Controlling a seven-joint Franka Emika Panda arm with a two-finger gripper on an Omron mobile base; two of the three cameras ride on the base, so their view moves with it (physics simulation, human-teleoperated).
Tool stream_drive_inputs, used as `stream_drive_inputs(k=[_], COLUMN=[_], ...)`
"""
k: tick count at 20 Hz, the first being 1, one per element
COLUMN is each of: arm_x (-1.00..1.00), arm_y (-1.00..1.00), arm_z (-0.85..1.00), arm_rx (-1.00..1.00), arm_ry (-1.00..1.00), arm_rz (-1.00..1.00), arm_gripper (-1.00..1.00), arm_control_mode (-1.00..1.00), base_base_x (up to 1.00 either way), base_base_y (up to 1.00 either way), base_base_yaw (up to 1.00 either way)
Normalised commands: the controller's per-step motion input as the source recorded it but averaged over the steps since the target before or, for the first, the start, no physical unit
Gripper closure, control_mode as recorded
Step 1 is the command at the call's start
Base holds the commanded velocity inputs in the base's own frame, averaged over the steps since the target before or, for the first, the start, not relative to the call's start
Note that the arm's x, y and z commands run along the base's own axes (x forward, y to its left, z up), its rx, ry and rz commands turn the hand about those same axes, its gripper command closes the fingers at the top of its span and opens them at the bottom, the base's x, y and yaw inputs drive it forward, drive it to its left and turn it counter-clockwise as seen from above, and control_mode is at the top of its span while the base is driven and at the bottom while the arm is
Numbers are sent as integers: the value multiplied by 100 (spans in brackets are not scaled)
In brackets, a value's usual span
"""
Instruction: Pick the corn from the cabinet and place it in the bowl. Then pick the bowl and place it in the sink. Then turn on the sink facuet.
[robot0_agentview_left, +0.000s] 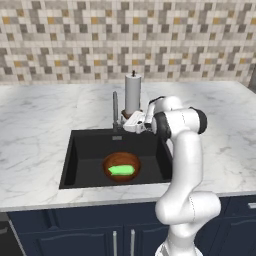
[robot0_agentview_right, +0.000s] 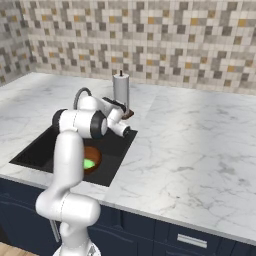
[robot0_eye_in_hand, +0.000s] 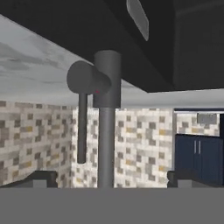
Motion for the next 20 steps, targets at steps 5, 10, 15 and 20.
stream_drive_inputs(k=[5, 10, 15, 20], arm_x=[38, 40, 15, 15], arm_y=[0, 5, 14, 11], arm_z=[-17, -16, -3, 0], arm_rx=[8, 2, 0, 0], arm_ry=[0, 0, 0, 0], arm_rz=[-8, -13, -18, -18], arm_gripper=[-100, -100, -100, -100], arm_control_mode=[-100, -100, -100, -100], base_base_x=[0, 0, 0, 0], base_base_y=[0, 0, 0, 0], base_base_yaw=[0, 0, 0, 0])
